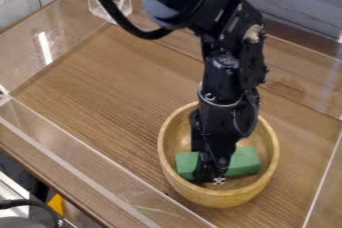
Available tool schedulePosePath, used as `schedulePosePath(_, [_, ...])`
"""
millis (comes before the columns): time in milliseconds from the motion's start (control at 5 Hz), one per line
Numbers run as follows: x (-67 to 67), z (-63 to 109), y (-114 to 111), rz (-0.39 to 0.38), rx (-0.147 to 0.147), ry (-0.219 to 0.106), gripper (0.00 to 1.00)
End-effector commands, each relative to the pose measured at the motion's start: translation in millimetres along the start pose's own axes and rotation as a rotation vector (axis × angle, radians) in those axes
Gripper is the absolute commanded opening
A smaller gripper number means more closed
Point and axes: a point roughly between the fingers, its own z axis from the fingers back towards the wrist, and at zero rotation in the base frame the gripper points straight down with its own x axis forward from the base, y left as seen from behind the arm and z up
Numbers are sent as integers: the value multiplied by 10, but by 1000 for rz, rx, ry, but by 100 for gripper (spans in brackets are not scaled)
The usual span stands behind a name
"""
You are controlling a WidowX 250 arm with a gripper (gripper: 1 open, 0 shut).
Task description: Remove the green block from inside the brown bowl and put it on the table
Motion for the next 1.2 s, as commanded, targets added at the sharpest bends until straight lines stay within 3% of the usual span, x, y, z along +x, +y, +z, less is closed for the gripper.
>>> schedulePosePath(0, [3, 106, 30, 6, 7, -21, 0])
schedulePosePath(1000, [-77, 442, 90, 21, -6, -24, 0])
